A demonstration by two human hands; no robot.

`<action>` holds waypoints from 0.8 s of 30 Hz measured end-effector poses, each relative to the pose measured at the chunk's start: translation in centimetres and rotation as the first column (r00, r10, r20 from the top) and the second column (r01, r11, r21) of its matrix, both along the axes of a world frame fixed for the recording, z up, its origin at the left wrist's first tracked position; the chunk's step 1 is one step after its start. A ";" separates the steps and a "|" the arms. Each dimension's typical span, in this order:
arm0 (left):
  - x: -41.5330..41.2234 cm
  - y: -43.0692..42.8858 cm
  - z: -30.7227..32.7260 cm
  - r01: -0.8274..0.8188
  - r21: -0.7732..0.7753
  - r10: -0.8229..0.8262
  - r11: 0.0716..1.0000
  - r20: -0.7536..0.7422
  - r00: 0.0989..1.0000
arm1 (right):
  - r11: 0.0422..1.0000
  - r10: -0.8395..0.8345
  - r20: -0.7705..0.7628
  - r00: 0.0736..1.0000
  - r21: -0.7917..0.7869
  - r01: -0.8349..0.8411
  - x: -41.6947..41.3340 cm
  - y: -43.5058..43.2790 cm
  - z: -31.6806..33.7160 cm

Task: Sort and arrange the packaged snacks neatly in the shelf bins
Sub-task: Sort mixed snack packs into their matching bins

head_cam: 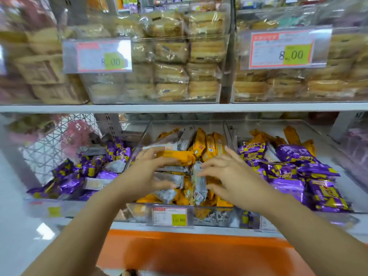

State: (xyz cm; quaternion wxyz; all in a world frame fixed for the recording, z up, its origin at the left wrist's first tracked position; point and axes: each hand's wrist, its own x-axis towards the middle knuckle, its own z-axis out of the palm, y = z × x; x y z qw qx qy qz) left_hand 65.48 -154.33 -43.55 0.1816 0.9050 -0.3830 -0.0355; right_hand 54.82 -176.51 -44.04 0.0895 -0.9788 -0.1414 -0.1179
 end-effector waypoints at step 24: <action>2.0 2.2 -1.5 -0.107 0.056 0.072 0.993 0.436 0.897 | 0.997 -0.010 -0.163 0.987 -0.083 -0.003 4.0 5.3 -0.2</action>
